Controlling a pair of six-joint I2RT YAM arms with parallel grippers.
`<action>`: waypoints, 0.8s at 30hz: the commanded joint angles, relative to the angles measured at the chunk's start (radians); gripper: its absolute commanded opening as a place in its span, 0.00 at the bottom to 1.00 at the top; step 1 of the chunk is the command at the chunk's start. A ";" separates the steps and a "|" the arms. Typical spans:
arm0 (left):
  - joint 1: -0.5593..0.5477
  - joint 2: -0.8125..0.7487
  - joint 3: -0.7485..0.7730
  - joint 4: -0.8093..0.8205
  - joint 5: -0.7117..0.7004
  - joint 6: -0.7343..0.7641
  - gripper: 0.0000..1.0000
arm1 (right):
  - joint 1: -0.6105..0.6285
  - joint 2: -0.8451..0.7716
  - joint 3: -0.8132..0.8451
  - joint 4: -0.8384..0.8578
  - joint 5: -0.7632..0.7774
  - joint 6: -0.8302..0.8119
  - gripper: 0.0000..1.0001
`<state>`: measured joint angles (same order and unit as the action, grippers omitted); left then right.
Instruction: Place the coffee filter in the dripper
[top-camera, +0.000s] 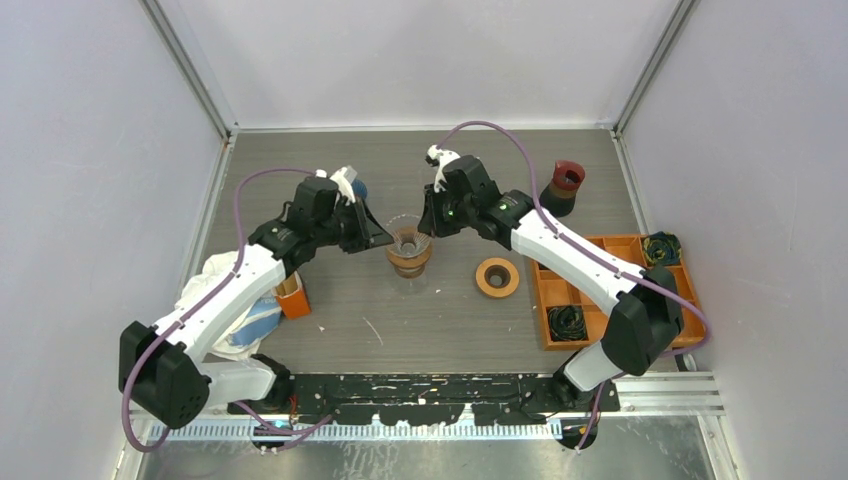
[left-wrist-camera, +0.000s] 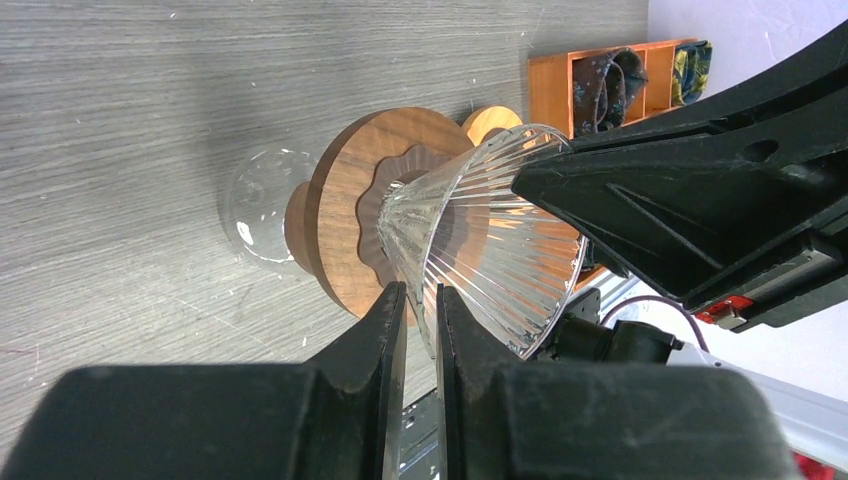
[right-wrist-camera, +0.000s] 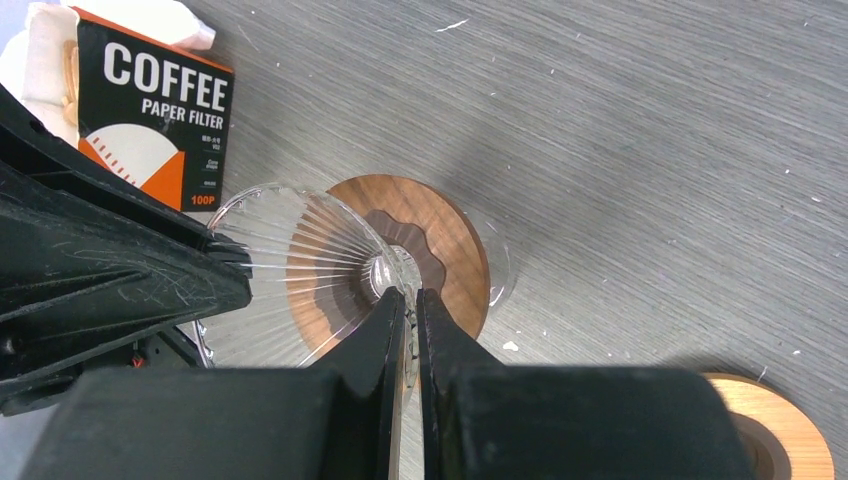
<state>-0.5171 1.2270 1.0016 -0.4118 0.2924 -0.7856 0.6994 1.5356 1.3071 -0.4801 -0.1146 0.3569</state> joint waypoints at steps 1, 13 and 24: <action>-0.034 0.074 -0.008 -0.064 -0.020 0.049 0.11 | 0.017 0.104 -0.088 -0.120 0.092 -0.036 0.01; -0.055 0.104 0.003 -0.094 -0.038 0.059 0.11 | 0.024 0.118 -0.109 -0.119 0.086 -0.049 0.01; -0.061 0.084 0.049 -0.135 -0.082 0.067 0.16 | 0.029 0.076 -0.033 -0.143 0.056 -0.052 0.02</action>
<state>-0.5434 1.2728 1.0489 -0.4427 0.2176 -0.7727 0.6991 1.5475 1.3010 -0.4507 -0.0811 0.3538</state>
